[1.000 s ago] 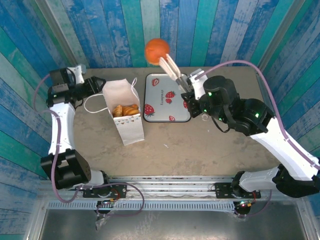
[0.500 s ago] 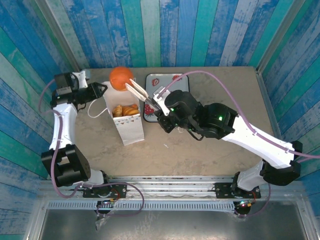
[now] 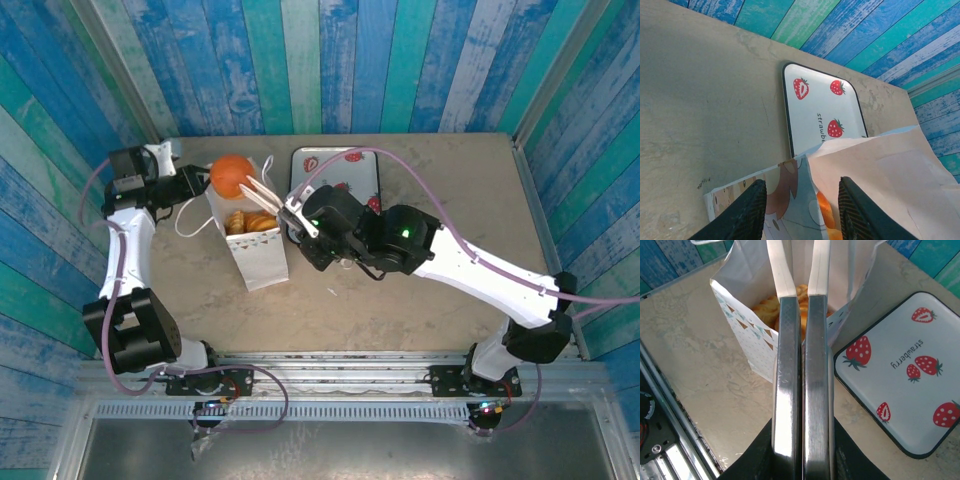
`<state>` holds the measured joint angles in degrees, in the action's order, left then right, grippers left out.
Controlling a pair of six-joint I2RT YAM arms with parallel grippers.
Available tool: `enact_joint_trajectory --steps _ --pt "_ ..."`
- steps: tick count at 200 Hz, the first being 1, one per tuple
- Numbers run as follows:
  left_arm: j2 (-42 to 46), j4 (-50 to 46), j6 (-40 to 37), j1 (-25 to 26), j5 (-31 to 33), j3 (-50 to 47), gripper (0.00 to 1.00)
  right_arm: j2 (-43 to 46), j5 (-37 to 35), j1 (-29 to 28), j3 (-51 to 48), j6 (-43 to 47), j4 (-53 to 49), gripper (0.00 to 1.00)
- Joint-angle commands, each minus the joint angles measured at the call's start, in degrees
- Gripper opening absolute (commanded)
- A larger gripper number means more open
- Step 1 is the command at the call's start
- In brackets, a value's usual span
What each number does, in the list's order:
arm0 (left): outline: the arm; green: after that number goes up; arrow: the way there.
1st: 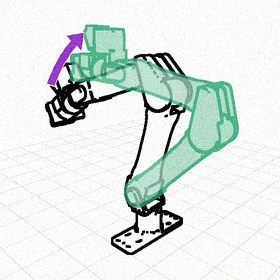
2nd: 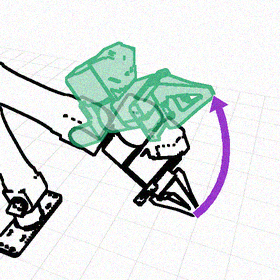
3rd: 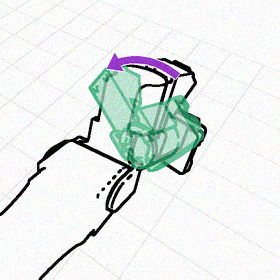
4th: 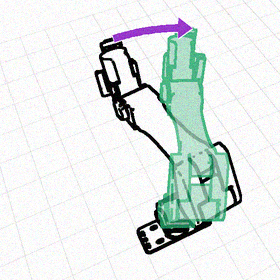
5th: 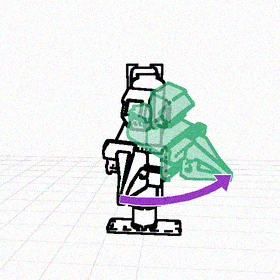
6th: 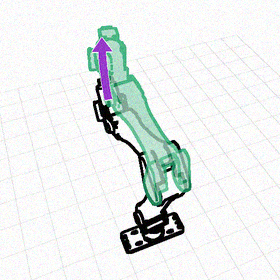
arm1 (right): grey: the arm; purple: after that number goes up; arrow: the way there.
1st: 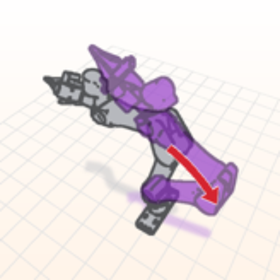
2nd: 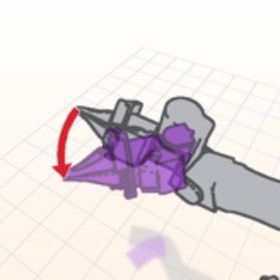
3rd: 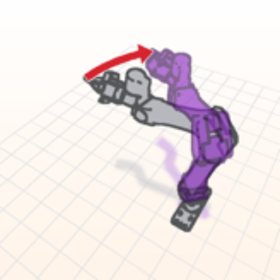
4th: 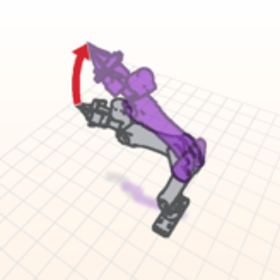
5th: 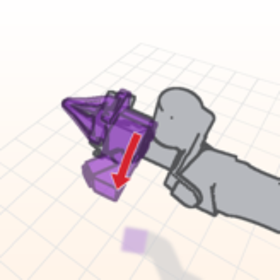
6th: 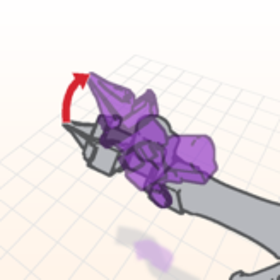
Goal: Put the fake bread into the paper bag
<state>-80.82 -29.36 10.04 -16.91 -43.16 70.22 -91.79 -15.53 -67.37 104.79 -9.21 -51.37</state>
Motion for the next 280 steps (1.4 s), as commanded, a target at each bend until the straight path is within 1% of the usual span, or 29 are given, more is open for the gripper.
enact_joint_trajectory --steps 1,76,101,125,149,183,222,249,280 --pt "0.5 -0.2 -0.3 -0.2 -0.6 -0.9 0.42 -1.6 0.5 -0.4 2.6 -0.5 -0.5 0.11" --pt "0.9 -0.4 -0.5 -0.2 -0.9 -0.9 0.42 -5.3 -0.7 -0.3 3.2 -2.6 -3.0 0.13" --pt "1.1 0.0 -0.1 -0.2 -1.6 -1.1 0.4 -5.1 -0.4 -0.3 3.3 -2.9 -3.0 0.19" --pt "1.1 0.2 0.3 -0.2 -2.3 -1.0 0.39 -4.7 -1.2 -0.1 3.1 -3.2 -3.4 0.31" --pt "1.2 0.3 0.4 -0.3 -2.5 -1.0 0.38 -3.7 -1.1 0.4 2.3 -4.1 -3.5 0.4" --pt "0.9 0.5 0.8 -0.1 -3.7 -1.0 0.36 -2.6 -1.1 0.8 2.1 -4.3 -3.4 0.47" --pt "0.4 1.2 1.4 -0.2 -5.1 -0.9 0.34 -1.7 -1.2 0.9 2.7 -4.4 -3.0 0.48" --pt "-0.1 2.0 2.2 -0.2 -6.5 -0.8 0.32 0.0 -0.2 0.9 2.9 -4.1 -1.0 0.47" --pt "-0.7 2.1 2.3 0.1 -7.0 0.0 0.31 3.8 5.1 1.5 4.1 -5.8 1.9 0.47"
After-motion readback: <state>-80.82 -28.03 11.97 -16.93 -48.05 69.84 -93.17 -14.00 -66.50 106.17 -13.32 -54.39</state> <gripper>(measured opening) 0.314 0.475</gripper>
